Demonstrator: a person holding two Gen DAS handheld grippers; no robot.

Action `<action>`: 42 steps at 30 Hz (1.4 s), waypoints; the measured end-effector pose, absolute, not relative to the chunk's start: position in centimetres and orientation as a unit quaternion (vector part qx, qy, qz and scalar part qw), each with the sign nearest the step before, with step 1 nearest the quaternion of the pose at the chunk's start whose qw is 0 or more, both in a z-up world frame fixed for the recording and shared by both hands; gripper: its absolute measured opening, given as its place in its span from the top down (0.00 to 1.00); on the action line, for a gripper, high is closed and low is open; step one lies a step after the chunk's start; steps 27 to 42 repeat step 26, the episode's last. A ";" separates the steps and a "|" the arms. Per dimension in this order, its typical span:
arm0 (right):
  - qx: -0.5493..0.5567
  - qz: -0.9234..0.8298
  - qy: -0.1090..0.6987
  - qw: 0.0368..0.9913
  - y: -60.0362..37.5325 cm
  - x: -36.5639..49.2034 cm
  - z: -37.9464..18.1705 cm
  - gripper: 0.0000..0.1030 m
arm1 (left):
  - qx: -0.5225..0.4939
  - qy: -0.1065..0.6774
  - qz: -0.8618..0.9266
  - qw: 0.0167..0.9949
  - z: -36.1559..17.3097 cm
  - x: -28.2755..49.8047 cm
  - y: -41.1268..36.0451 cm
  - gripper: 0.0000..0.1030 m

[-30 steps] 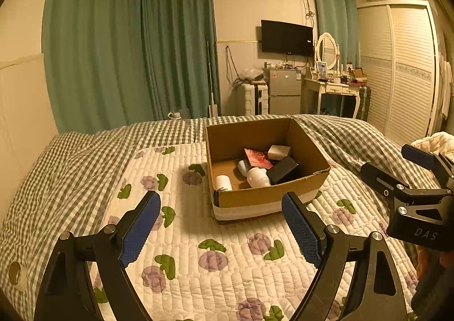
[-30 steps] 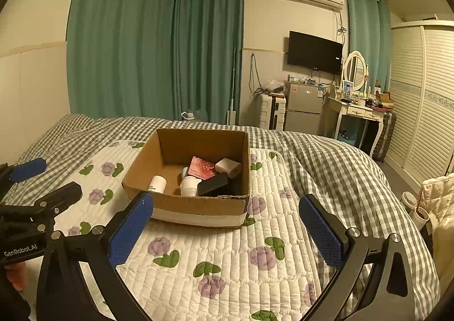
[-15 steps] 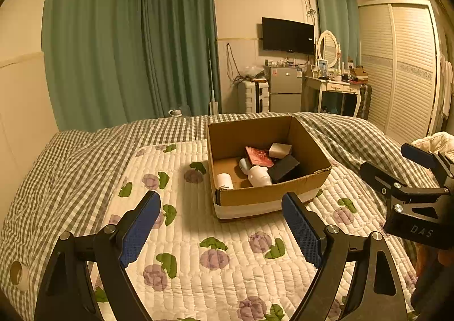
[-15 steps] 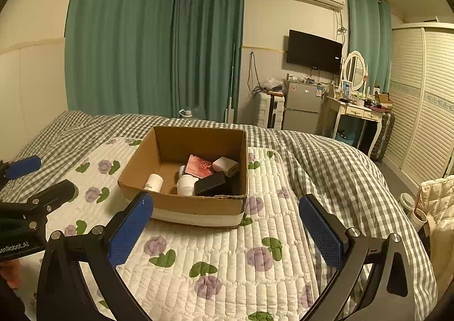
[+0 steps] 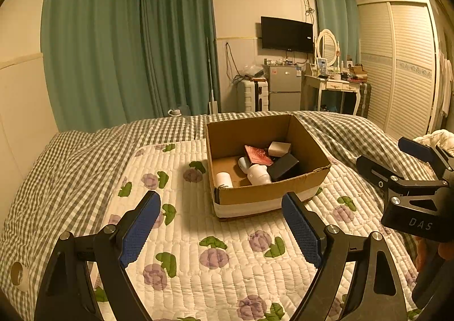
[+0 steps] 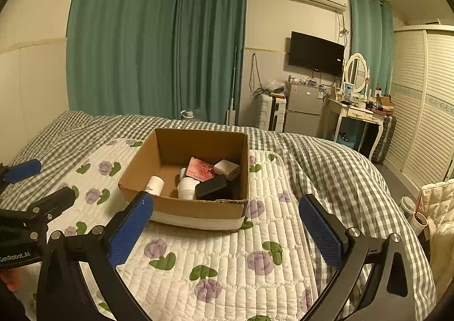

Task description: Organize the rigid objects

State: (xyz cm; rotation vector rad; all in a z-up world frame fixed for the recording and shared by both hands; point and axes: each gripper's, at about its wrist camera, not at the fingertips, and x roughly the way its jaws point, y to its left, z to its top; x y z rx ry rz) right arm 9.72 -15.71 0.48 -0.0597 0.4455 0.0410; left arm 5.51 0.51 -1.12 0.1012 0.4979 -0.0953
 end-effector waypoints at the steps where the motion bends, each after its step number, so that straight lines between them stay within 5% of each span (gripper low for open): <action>1: -0.029 0.020 0.221 0.975 -15.8 9.7 0.4 0.00 | 0.050 0.246 -0.047 0.967 -1.1 5.5 0.5 0.13; 42: -0.031 0.021 0.234 0.972 -15.3 10.1 -0.1 0.00 | 0.045 0.257 -0.046 0.964 -1.8 5.9 0.7 0.13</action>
